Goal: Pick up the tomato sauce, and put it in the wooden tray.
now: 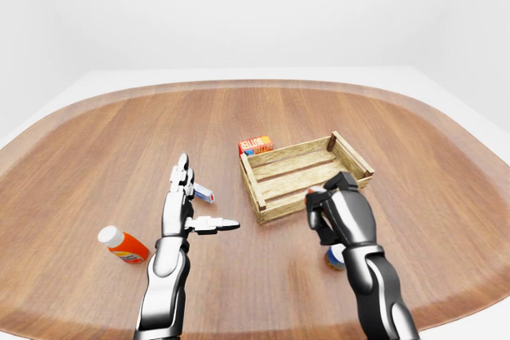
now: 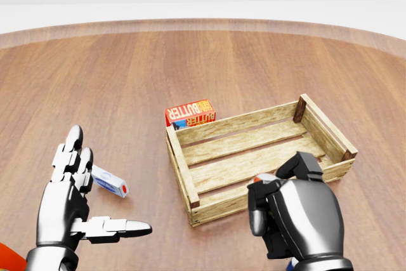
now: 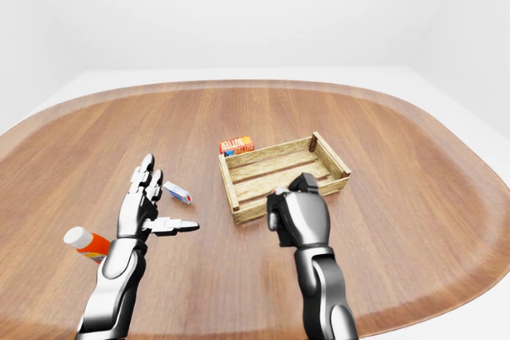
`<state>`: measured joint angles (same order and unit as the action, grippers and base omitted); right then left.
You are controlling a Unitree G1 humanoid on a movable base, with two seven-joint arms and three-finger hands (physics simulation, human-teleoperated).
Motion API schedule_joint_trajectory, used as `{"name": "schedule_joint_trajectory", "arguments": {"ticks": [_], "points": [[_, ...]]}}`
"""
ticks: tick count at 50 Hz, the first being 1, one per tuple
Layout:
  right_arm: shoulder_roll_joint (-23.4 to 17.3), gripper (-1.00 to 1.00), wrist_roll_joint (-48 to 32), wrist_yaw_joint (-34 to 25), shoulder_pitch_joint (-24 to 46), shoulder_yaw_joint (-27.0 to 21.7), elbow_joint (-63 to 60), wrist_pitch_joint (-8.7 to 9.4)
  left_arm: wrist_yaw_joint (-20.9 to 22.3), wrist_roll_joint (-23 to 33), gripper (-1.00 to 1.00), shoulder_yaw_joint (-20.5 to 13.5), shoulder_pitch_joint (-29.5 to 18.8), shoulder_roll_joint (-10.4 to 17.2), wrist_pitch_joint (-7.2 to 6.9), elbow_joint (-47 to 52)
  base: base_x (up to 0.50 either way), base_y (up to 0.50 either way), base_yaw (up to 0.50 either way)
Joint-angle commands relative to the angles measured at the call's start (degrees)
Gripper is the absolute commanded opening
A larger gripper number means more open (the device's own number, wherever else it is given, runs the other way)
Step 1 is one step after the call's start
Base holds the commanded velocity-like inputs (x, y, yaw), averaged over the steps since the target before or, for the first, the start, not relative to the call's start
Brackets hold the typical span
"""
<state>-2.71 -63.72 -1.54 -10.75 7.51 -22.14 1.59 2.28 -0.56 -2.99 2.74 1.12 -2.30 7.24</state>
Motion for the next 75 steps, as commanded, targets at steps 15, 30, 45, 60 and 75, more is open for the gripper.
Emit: {"name": "schedule_joint_trajectory", "arguments": {"ticks": [15,30,45,60,75], "points": [[0.58,-1.00,-0.30,-4.17,6.14,-4.69,-10.63,2.61,0.04,-0.04,1.00,-0.20,0.31,0.02,-0.26,0.79,0.00,0.00,0.00],[-1.97,-1.00,4.79,-6.41,27.46,-6.99,7.69,3.03,0.01,-0.06,1.00,-0.09,0.33,-0.03,-0.41,0.89,0.00,0.00,0.00],[-4.72,-1.00,9.72,-0.76,49.58,-6.60,40.22,-1.98,0.00,-0.08,1.00,-0.11,0.30,-0.02,-0.25,0.66,0.00,0.00,0.00],[-6.48,-1.00,10.68,13.40,73.20,-4.44,91.72,-6.59,0.03,-0.20,1.00,-0.16,0.15,0.00,-0.41,0.66,0.00,0.00,0.00],[-4.69,-1.00,5.56,7.66,74.42,-4.84,100.03,-6.59,0.10,-0.39,1.00,-0.33,0.11,0.07,-0.22,0.38,0.00,0.00,0.00]]}}
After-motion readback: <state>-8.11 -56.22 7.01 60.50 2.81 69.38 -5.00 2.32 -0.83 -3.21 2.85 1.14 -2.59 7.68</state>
